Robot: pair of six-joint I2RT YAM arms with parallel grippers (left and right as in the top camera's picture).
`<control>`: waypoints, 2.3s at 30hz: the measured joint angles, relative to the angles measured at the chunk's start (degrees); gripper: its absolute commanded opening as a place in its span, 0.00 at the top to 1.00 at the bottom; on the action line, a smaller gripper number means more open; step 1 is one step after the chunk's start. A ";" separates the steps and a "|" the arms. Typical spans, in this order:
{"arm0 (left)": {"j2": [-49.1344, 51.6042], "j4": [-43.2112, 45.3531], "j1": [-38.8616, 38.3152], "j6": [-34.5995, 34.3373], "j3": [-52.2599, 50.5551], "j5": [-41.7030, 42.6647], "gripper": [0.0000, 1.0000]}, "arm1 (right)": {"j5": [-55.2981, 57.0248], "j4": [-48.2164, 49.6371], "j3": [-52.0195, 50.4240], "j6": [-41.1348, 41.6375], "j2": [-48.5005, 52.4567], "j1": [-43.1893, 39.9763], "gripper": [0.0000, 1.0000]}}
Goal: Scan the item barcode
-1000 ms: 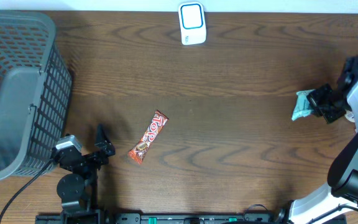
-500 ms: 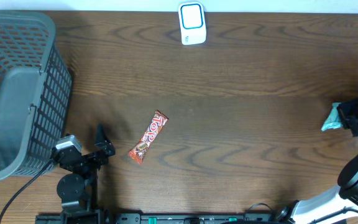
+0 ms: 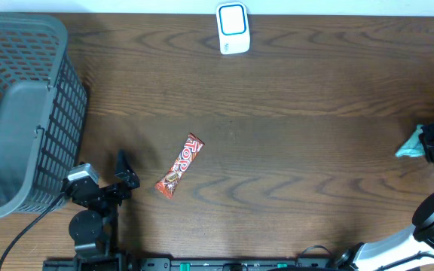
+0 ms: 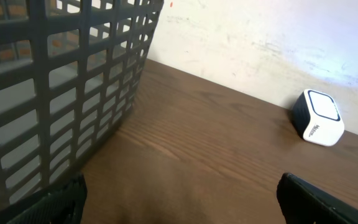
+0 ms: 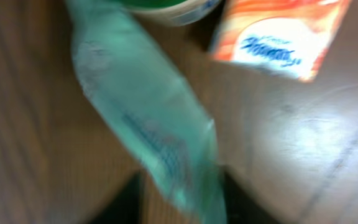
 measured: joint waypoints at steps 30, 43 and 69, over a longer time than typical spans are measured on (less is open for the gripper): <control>0.00 0.00 0.00 0.00 0.00 -0.02 0.02 | -23.74 -2.32 6.88 -15.85 -4.20 50.29 0.01; 0.00 0.00 0.00 0.00 0.00 0.00 0.02 | -12.92 1.29 6.49 -4.15 -4.20 75.78 0.01; 0.00 0.00 0.00 0.00 0.00 0.00 0.02 | -15.87 17.75 5.81 27.87 10.69 88.00 0.28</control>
